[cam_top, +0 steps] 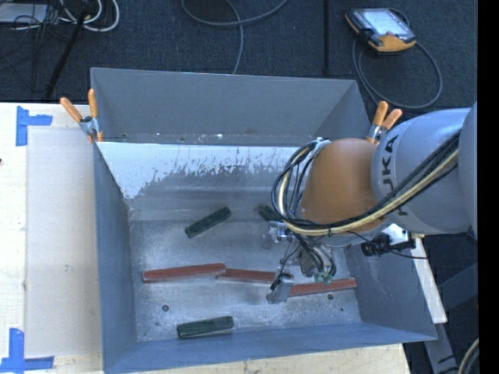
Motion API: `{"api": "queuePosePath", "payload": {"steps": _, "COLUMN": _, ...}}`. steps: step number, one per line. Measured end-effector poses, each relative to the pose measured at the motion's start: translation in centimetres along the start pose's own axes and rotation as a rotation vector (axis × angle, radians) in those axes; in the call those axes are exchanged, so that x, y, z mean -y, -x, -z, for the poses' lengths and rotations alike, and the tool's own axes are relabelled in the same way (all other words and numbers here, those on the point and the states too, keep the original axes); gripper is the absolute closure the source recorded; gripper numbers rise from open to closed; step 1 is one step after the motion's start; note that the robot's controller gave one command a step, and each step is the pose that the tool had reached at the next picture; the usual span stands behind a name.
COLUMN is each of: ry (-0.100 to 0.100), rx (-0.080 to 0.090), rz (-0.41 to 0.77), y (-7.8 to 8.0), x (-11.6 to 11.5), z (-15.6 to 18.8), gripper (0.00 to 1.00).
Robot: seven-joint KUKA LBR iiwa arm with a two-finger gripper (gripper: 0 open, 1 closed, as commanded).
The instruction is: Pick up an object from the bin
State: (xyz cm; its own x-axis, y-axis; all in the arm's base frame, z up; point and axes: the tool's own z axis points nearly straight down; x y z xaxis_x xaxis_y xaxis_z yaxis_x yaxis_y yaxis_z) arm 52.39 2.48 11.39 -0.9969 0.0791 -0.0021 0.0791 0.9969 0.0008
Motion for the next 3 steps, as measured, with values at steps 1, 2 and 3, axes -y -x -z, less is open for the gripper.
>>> {"api": "queuePosePath", "payload": {"steps": 1, "ry": -0.001, "rx": -0.002, "rz": -0.234, "y": 2.9, "x": 5.7, "z": -3.8, "gripper": 1.0}}
{"api": "queuePosePath", "payload": {"steps": 2, "ry": -0.001, "rx": -0.002, "rz": -0.234, "y": 2.9, "x": 5.7, "z": -3.8, "gripper": 1.0}}
{"api": "queuePosePath", "payload": {"steps": 3, "ry": -0.001, "rx": -0.001, "rz": 0.188, "y": 3.4, "x": 7.3, "z": -4.4, "gripper": 0.0}}
